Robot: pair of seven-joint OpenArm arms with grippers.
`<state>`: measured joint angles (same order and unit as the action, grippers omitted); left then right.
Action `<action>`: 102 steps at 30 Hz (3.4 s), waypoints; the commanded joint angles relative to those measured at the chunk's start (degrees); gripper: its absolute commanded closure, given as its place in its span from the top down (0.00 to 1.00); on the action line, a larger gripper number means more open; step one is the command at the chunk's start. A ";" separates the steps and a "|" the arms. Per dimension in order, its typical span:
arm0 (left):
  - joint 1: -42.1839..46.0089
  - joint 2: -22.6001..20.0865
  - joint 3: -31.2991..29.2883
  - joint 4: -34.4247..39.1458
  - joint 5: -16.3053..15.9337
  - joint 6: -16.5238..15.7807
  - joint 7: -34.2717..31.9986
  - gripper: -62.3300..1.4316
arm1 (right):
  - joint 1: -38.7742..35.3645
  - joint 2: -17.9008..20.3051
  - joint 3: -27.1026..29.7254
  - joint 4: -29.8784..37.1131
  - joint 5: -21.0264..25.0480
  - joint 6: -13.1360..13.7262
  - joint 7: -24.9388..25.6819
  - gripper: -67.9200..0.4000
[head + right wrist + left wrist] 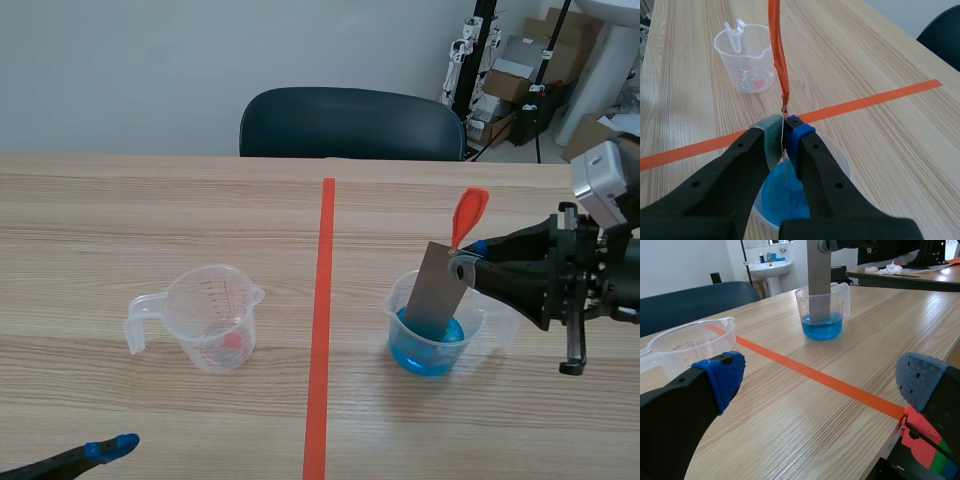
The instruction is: Do the redox reaction experiment. lower the plate into the blue solution
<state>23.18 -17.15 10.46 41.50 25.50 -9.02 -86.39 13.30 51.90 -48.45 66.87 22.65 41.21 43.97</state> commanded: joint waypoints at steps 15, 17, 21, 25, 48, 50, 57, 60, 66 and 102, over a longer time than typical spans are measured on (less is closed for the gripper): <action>0.46 0.26 -0.09 0.61 -0.35 0.11 -2.51 1.00 | 0.68 -3.06 0.87 -4.87 -3.19 -1.33 3.41 0.01; 0.46 0.28 -0.09 0.61 -0.35 0.09 -0.76 1.00 | 0.68 -3.28 0.87 -5.18 -3.19 -1.33 3.72 0.01; 0.46 0.26 -0.09 0.61 -0.37 0.11 3.98 1.00 | 0.66 -3.67 0.87 -5.33 -4.02 -1.33 3.80 0.01; 0.46 0.26 -0.09 0.59 -0.37 0.35 5.42 1.00 | 0.66 -3.82 0.87 -5.33 -4.48 -1.33 3.78 0.01; 0.46 0.28 -0.09 0.61 -0.39 0.35 0.70 1.00 | 0.66 -3.80 0.87 -5.33 -4.44 -1.33 3.80 0.01; 0.46 0.28 -0.09 0.61 -0.39 0.35 0.70 1.00 | 0.66 -3.80 0.87 -5.33 -4.44 -1.33 3.80 0.01; 0.46 0.28 -0.09 0.61 -0.39 0.35 0.70 1.00 | 0.66 -3.80 0.87 -5.33 -4.44 -1.33 3.80 0.01; 0.46 0.28 -0.09 0.61 -0.37 0.35 0.70 1.00 | 0.66 -3.80 0.87 -5.33 -4.44 -1.33 3.80 0.01; 0.46 0.28 -0.09 0.61 -0.37 0.35 0.70 1.00 | 0.66 -3.80 0.87 -5.33 -4.46 -1.33 3.80 0.01; 0.44 0.28 -0.09 0.61 -0.37 0.35 0.70 1.00 | 0.66 -3.80 0.87 -5.33 -4.46 -1.33 3.82 0.01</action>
<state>23.18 -16.99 10.48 41.50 25.50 -8.62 -84.86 13.32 47.92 -48.42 61.12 18.20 39.83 47.55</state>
